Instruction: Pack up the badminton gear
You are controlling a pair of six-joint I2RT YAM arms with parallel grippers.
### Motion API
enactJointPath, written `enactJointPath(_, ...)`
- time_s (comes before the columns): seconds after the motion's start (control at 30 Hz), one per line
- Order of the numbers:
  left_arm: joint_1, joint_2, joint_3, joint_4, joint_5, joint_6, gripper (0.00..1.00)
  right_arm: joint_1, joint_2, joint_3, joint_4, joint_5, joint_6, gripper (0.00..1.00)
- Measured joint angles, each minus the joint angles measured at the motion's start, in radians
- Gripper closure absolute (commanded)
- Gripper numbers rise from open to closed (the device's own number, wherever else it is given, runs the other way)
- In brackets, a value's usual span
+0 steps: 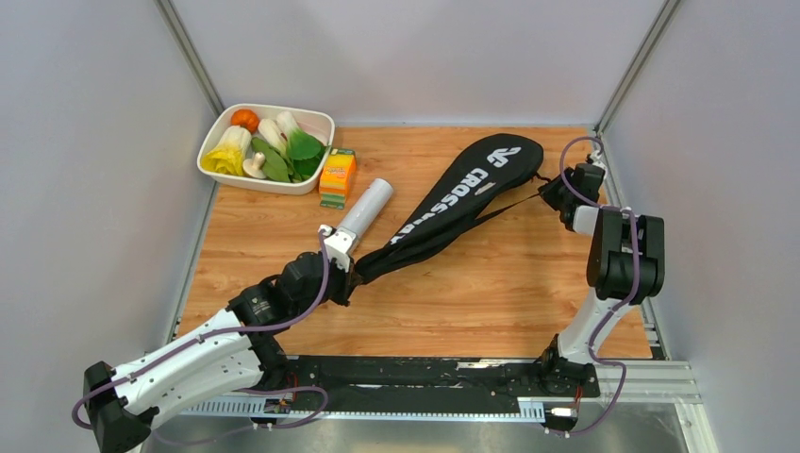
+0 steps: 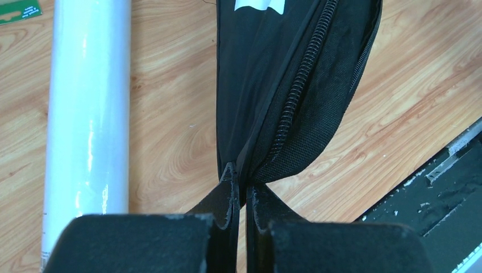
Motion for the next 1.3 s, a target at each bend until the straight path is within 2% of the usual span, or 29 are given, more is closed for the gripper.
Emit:
enactJointPath(0.2, 0.000, 0.000, 0.000, 0.000, 0.012, -0.008, 1.00, -0.001, 0.059, 0.016, -0.024, -0.052, -0.002, 0.56)
enactJointPath(0.33, 0.001, 0.001, 0.004, -0.001, 0.020, -0.013, 1.00, -0.001, 0.047, 0.017, -0.049, -0.082, -0.025, 0.50)
enactJointPath(0.5, 0.002, 0.002, 0.016, -0.005, 0.025, -0.019, 1.00, -0.001, -0.039, 0.010, -0.100, -0.095, -0.090, 0.53)
enactJointPath(0.7, 0.002, 0.003, 0.018, -0.006, 0.034, -0.023, 1.00, 0.003, -0.134, -0.004, -0.071, -0.142, -0.207, 0.57)
enactJointPath(0.9, 0.002, 0.008, 0.029, -0.011, 0.045, -0.024, 1.00, 0.032, -0.142, -0.031, -0.050, -0.198, -0.334, 0.63)
enactJointPath(1.07, 0.002, 0.014, 0.043, -0.016, 0.049, -0.024, 1.00, 0.066, -0.142, -0.031, -0.051, -0.186, -0.390, 0.59)
enactJointPath(1.3, 0.002, 0.015, 0.051, -0.022, 0.049, -0.025, 1.00, 0.129, -0.144, -0.030, -0.055, -0.150, -0.443, 0.62)
